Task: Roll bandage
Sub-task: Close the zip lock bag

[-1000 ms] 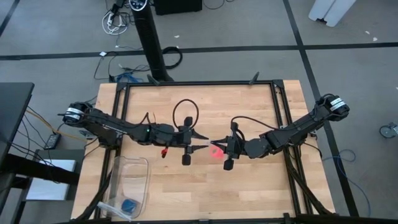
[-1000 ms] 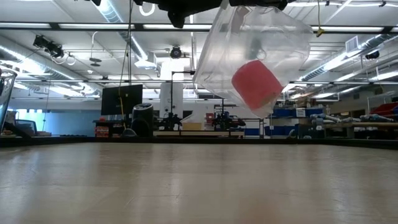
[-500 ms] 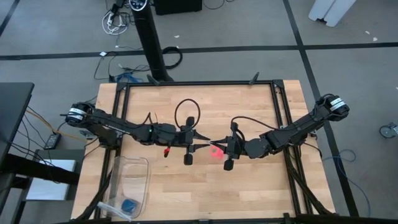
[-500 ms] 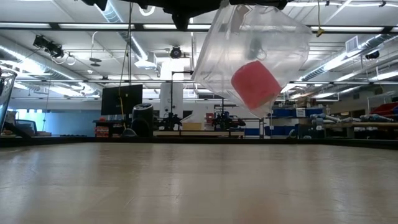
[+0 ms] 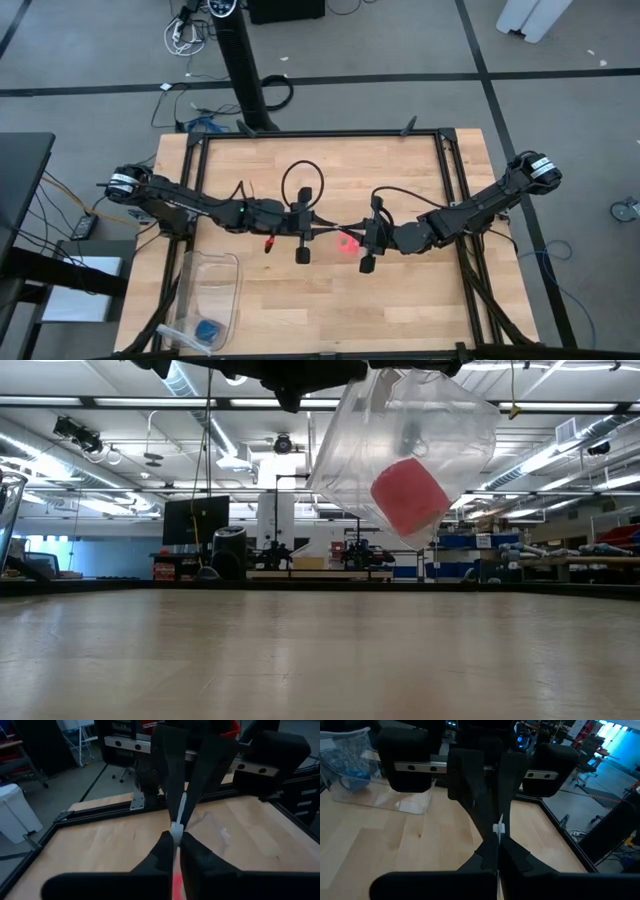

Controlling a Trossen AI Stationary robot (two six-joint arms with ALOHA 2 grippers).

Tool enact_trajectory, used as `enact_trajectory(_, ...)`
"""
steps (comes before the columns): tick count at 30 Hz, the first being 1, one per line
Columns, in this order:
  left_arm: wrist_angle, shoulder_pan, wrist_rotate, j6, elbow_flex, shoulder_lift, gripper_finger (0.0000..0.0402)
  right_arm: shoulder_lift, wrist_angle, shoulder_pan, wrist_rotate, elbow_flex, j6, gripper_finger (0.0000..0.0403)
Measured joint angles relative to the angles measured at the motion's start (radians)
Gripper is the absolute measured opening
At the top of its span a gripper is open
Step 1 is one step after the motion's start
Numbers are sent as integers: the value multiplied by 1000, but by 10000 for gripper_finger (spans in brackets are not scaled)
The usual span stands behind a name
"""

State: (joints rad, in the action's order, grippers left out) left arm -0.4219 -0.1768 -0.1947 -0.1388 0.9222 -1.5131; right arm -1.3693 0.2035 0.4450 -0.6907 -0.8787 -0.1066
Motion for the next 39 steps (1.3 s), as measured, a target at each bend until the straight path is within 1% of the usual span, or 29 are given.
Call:
enact_trajectory(1, 0, 0, 0, -9, 0, 0, 16, 0, 0, 0, -2, 0, 0, 0)
enact_trajectory(10, 28, -1, -12, -15, 2, 1, 15, 7, 3, 17, -3, 0, -2, 0)
enact_trajectory(18, 60, -1, -18, -18, 3, 2, 2, 12, 5, 19, -4, 1, -2, 0)
enact_trajectory(24, 59, -1, -22, -17, 2, 2, 3, 12, 7, 19, -4, 1, -2, 0)
enact_trajectory(27, 22, -2, -16, -14, -1, 1, 22, 15, 10, 20, -4, 1, 1, 0)
enact_trajectory(31, 2, -2, 27, -10, -4, -1, 64, 18, 15, 23, 1, -1, 1, 0)
enact_trajectory(35, -18, -2, 33, 11, -4, -1, 100, 18, 11, 23, 1, -1, 2, 0)
enact_trajectory(39, -67, -2, 54, 19, -4, -1, 117, 18, 9, 22, -1, -1, 2, 0)
